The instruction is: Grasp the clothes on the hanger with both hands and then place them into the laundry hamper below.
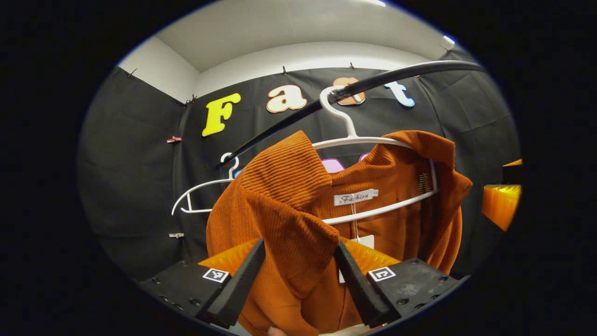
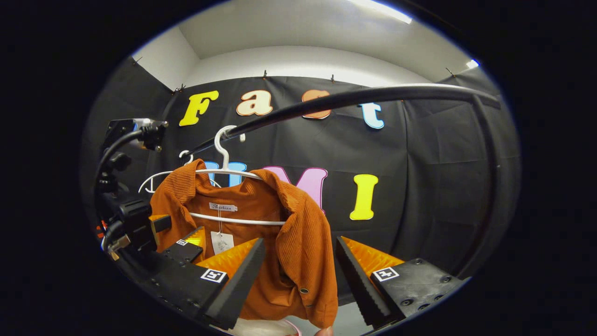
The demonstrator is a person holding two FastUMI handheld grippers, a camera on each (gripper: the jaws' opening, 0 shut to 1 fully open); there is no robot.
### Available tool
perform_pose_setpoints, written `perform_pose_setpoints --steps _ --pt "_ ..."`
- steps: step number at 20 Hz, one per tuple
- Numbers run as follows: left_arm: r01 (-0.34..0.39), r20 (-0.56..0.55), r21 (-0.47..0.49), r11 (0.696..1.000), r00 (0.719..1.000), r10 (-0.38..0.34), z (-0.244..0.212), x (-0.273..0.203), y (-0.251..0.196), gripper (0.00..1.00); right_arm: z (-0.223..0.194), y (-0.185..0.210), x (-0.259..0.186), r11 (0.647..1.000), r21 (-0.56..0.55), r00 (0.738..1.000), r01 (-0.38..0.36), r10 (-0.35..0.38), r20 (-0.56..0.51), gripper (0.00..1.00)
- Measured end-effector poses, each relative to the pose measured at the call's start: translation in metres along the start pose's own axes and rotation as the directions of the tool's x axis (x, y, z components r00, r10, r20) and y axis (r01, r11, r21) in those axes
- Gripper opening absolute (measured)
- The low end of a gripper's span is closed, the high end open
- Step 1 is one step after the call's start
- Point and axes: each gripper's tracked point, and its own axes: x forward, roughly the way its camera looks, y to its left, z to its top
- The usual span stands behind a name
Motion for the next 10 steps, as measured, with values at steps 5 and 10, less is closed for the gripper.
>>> perform_pose_setpoints --steps 5,10 --pt "0.014 -0.021 -0.015 1.000 1.000 -0.015 0.004 0.010 0.003 0.41 -0.032 0.007 0.047 1.000 0.030 0.999 -0.007 0.008 -0.044 0.98" --pt "0.098 -0.047 -0.061 0.993 0.994 -0.101 0.006 0.003 -0.002 0.08 -0.038 0.007 0.083 1.000 0.020 1.000 0.003 -0.002 -0.027 0.88"
